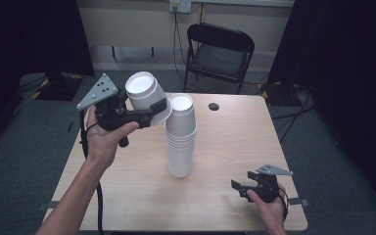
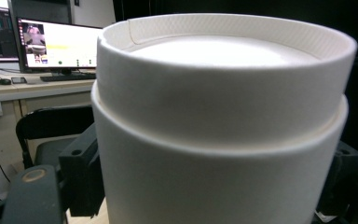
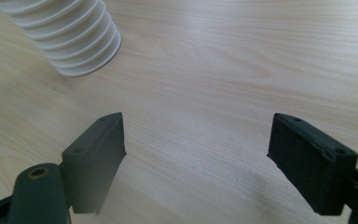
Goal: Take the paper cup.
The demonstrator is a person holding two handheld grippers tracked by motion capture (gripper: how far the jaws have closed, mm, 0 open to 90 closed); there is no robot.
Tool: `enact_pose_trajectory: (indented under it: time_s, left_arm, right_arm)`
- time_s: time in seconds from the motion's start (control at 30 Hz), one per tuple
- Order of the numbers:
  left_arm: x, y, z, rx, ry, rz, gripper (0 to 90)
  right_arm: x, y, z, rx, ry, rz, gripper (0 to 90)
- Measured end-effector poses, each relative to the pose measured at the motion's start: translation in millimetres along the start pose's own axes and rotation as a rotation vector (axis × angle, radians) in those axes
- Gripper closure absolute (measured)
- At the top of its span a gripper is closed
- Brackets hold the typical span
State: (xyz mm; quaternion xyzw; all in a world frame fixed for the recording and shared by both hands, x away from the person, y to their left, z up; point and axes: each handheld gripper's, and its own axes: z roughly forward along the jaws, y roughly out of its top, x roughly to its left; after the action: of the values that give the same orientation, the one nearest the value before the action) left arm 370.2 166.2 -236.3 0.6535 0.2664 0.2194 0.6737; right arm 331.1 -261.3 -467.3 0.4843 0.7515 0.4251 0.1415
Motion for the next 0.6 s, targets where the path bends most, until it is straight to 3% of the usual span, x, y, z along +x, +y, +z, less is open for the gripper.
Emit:
enact_pose_trajectory:
  time_s: [0.37, 0.47, 0.6]
  left_arm:
    - [4.0, -14.6, -19.2, 0.022, 0.026, -0.018, 17.4]
    - [5.2, -19.8, -25.1, 0.029, 0.002, -0.019, 17.3]
    - [5.5, -29.8, -27.1, 0.049, 0.004, -0.056, 17.3]
  right_arm:
    - [0.3, -0.1, 0.5, 0.003, 0.001, -0.001, 18.5]
    - [0.9, 0.0, 0.8, 0.003, -0.007, -0.01, 19.2]
    - [4.2, 0.8, 1.1, 0.002, -0.029, -0.03, 20.4]
